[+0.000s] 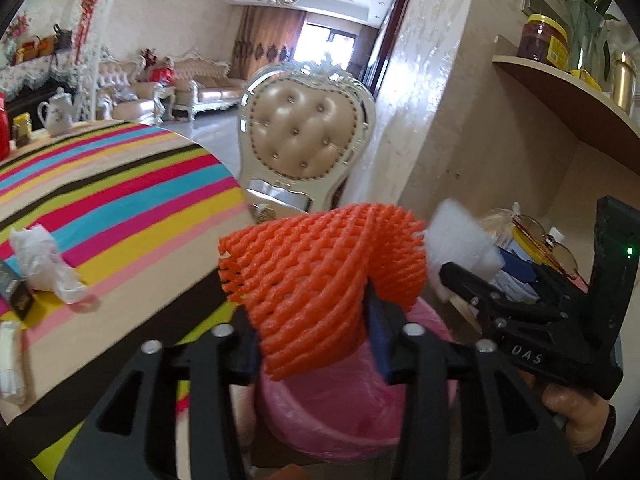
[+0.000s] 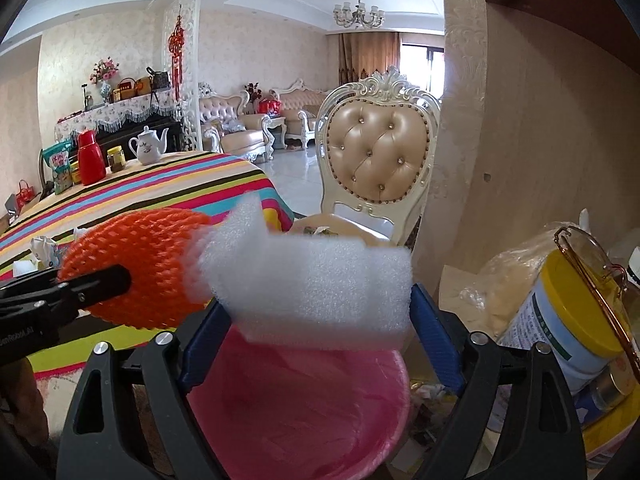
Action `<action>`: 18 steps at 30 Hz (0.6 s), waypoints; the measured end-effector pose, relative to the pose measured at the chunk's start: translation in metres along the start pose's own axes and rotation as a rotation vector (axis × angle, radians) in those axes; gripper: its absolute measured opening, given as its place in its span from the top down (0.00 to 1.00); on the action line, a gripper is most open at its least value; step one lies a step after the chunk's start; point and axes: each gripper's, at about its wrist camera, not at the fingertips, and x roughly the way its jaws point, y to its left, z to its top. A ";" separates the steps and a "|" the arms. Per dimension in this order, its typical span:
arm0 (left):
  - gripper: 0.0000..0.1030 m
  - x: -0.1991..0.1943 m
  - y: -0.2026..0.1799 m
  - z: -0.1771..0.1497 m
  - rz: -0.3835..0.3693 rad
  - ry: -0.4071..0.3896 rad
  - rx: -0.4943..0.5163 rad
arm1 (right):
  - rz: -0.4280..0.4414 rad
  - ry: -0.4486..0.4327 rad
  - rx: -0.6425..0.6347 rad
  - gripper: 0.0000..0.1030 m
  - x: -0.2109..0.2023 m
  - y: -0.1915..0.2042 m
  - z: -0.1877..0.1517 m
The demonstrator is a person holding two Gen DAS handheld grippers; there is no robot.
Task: Collect trash
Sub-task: 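Carry the orange net and white foam block over the pink wastebasket, then open the left tool over the wastebasket while the right tool releases the foam block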
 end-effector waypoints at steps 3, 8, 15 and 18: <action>0.32 0.006 0.000 0.000 -0.027 0.014 -0.013 | -0.002 0.008 -0.002 0.17 0.000 -0.002 -0.001; 0.29 0.000 0.012 0.000 -0.010 0.006 -0.042 | -0.002 0.015 0.014 0.17 0.002 -0.006 -0.001; 0.05 -0.035 0.030 -0.004 0.076 -0.109 -0.039 | 0.019 -0.009 0.012 0.17 -0.003 0.006 0.000; 0.04 -0.052 0.033 -0.007 0.118 -0.149 -0.009 | 0.037 -0.023 0.013 0.17 -0.004 0.013 0.000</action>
